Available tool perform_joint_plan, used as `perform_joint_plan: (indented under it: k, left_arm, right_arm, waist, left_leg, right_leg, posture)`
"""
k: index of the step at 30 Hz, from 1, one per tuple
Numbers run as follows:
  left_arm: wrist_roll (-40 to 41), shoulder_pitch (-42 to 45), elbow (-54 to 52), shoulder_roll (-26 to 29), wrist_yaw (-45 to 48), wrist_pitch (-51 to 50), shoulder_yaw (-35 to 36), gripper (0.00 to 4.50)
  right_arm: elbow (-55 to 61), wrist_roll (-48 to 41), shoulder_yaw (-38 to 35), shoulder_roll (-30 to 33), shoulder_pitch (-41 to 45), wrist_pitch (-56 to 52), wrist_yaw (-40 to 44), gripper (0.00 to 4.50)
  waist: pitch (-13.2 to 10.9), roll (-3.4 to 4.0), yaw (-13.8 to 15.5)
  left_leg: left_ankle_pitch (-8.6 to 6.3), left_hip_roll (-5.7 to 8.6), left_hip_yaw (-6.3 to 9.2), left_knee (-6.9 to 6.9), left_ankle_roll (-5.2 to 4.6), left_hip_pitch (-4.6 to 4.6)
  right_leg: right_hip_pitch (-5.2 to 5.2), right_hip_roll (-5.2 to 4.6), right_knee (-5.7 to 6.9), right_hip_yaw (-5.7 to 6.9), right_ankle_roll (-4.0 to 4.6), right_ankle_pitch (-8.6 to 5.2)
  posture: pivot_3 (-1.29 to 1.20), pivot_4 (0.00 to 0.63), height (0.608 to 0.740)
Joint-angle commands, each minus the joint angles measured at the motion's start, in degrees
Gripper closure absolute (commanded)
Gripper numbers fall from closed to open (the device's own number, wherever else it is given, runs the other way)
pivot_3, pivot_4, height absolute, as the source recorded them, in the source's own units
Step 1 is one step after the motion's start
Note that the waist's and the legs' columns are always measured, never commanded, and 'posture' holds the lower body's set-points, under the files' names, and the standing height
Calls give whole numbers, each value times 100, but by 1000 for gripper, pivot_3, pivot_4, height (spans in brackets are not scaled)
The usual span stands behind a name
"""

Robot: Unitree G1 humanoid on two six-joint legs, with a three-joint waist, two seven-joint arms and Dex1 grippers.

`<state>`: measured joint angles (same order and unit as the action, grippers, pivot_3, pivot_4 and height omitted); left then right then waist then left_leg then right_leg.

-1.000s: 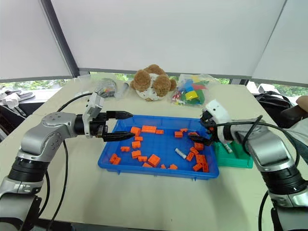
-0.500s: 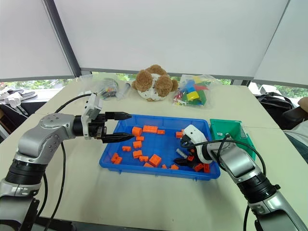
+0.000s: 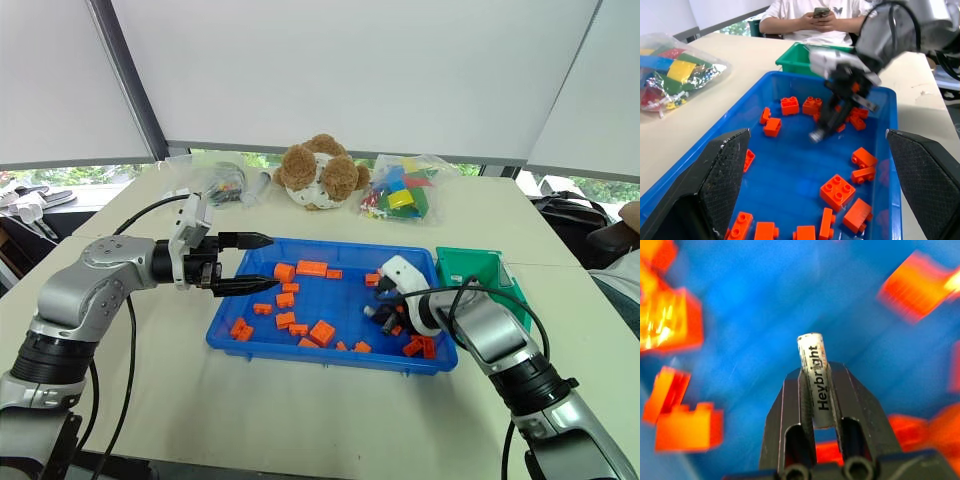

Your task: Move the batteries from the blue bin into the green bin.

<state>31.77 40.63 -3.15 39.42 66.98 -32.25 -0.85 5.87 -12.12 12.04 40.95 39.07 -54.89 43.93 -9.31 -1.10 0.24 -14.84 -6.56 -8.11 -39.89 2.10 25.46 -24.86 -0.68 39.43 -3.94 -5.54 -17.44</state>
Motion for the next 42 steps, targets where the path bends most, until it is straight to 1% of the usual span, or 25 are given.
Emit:
perform_joint_plan:
  k: [1,4,7,10,14,16,17,19,24,27,32,36,42]
  left_arm:
    - [75,16,-159,67,4,0,151,0]
    - [93,22,-148,57,11,-8,151,0]
    - [109,27,-137,51,15,-9,154,0]
    - [151,49,-110,22,30,-18,167,0]
    - [164,72,-72,4,56,-1,145,0]
    - [172,89,-53,-10,71,7,131,0]
    - [165,98,-35,-14,84,21,120,0]
    - [171,112,-12,-18,101,28,112,0]
    - [313,146,-53,-19,98,-94,184,0]
    - [260,107,-57,10,112,-53,149,0]
    - [207,53,-74,94,120,-18,176,0]
    - [181,-28,-83,167,136,10,191,0]
    - [183,-94,-96,271,87,-11,263,0]
  right_arm:
    - [32,6,-1079,333,523,-225,-417,4452]
    - [-118,137,-1450,840,503,-230,-518,4452]
    - [-292,171,-1676,1165,353,-265,-576,4452]
    - [-314,188,-1799,1479,-42,-226,-475,4452]
    - [-231,96,-1852,1534,-426,-235,-426,4452]
    - [-228,55,-1898,1439,-601,-268,-446,4452]
    - [-243,76,-1880,1420,-660,-235,-468,3461]
    - [-252,37,-1905,1367,-722,-231,-481,2641]
    - [-152,36,-1958,1400,-746,-211,-552,19]
    - [-32,-7,-1944,1466,-687,-156,-485,19]
    - [711,-579,-2188,1445,-661,-189,-53,19]
    - [1440,-924,-2173,1563,-1022,-252,260,19]
    - [2447,-1563,-2643,1817,-1395,-730,496,19]
  waist:
    - [-1,1,15]
    - [0,1,75]
    - [0,0,35]
    - [0,0,6]
    - [-1,2,-68]
    - [0,2,-88]
    - [-1,2,-89]
    - [-1,2,-91]
    - [-1,2,-88]
    - [-1,2,-84]
    - [-1,3,-89]
    - [-1,2,-85]
    - [-1,2,-67]
  left_leg:
    - [0,0,0,0,0,1]
    - [0,0,0,1,1,3]
    - [-3,1,-2,1,-4,3]
    - [-4,1,-1,3,-6,-1]
    - [-3,0,-1,6,-4,-1]
    - [-2,0,1,8,-3,-1]
    - [-1,0,2,8,-2,-2]
    - [-1,0,1,8,-2,-2]
    - [-1,0,1,8,-2,-2]
    - [-1,0,1,6,-2,-1]
    - [-1,0,2,8,-2,-2]
    - [-1,0,2,8,-2,-2]
    - [-4,1,5,3,-7,-1]
  right_leg:
    - [-1,0,0,0,0,0]
    - [2,-2,-5,2,0,0]
    - [6,-3,-15,1,1,-1]
    - [5,-1,-10,0,1,0]
    - [2,0,-7,-3,0,0]
    - [2,1,-7,-2,0,0]
    - [2,1,-7,-2,0,0]
    - [2,1,-7,-2,0,0]
    - [2,0,-7,-2,0,0]
    - [3,0,-7,-2,0,0]
    - [2,1,-6,-2,0,0]
    - [3,1,-6,-1,0,0]
    - [8,-2,-7,0,-1,0]
  posture:
    - [0,150,710]
    - [0,150,710]
    - [0,150,710]
    - [0,150,710]
    - [0,150,710]
    - [0,150,710]
    - [0,150,710]
    - [0,150,710]
    - [0,150,710]
    - [0,150,710]
    - [0,150,710]
    - [0,150,710]
    - [0,150,710]
